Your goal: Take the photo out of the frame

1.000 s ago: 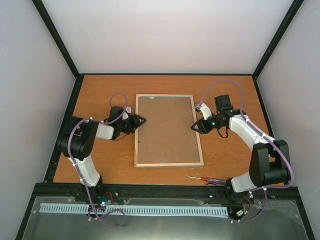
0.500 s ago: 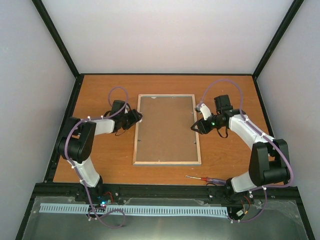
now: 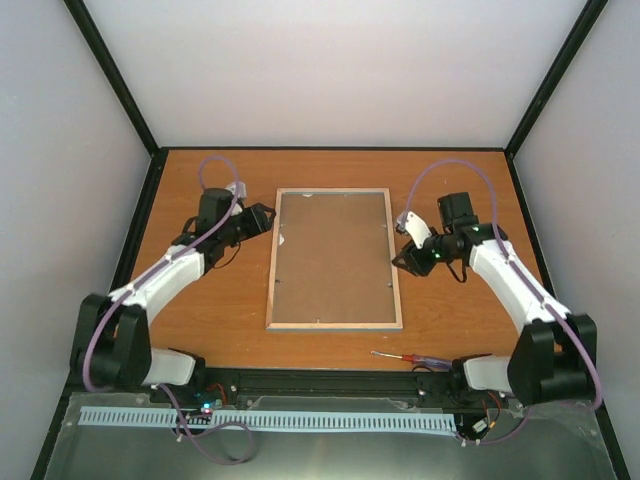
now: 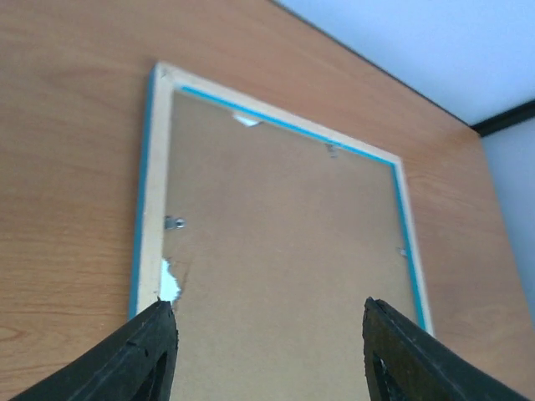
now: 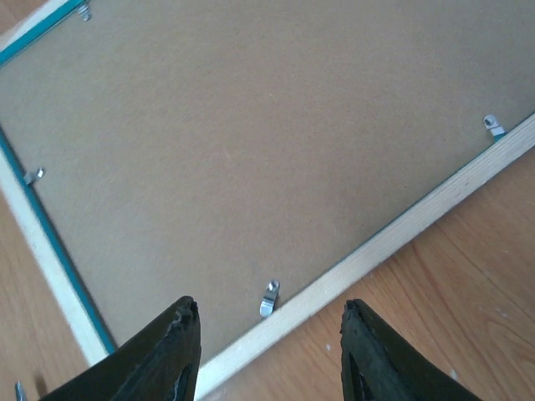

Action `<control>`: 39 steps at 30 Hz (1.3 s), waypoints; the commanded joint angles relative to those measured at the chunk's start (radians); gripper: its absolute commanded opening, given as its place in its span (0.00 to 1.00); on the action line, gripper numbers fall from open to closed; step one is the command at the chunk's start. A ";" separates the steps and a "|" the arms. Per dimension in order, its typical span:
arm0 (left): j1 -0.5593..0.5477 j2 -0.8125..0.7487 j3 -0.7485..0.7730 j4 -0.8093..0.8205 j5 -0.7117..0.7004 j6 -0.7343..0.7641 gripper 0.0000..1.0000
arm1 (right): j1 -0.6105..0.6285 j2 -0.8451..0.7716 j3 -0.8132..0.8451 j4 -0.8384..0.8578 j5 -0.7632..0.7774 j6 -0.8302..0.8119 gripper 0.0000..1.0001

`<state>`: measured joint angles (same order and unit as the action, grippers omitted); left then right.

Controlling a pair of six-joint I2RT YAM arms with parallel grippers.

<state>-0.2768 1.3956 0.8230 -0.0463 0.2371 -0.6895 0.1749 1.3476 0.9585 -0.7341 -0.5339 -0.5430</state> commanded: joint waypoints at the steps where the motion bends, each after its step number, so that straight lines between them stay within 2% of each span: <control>1: -0.007 -0.116 0.044 -0.166 0.088 0.211 0.61 | -0.004 -0.127 0.006 -0.196 0.056 -0.252 0.46; 5: -0.007 -0.205 0.054 -0.243 0.115 0.326 0.64 | 0.024 -0.195 -0.047 -0.386 0.084 -0.470 0.46; 10: -0.007 -0.272 -0.009 -0.225 0.009 0.414 0.68 | 0.145 -0.246 -0.177 -0.441 0.238 -0.531 0.43; 14: -0.007 -0.273 -0.048 -0.200 -0.037 0.457 0.69 | 0.257 -0.241 -0.249 -0.433 0.311 -0.502 0.41; 18: -0.007 -0.255 -0.038 -0.236 -0.090 0.452 0.69 | 0.327 -0.197 -0.245 -0.446 0.278 -0.480 0.39; 21: -0.007 -0.262 -0.055 -0.233 -0.127 0.456 0.69 | 0.379 -0.164 -0.233 -0.460 0.247 -0.467 0.39; 23: -0.007 -0.261 -0.049 -0.239 -0.154 0.455 0.69 | 0.433 -0.147 -0.237 -0.445 0.260 -0.438 0.44; 27: -0.007 -0.268 -0.032 -0.248 -0.159 0.457 0.69 | 0.522 -0.123 -0.255 -0.408 0.321 -0.385 0.44; 32: -0.007 -0.349 -0.054 -0.242 -0.178 0.456 0.69 | 0.628 -0.090 -0.282 -0.352 0.359 -0.347 0.44; 39: -0.007 -0.387 -0.065 -0.235 -0.203 0.458 0.70 | 0.766 0.015 -0.285 -0.277 0.411 -0.273 0.40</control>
<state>-0.2779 1.0134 0.7536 -0.2897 0.0551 -0.2512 0.8886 1.3228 0.6842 -1.0714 -0.1673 -0.8749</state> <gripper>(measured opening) 0.695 0.414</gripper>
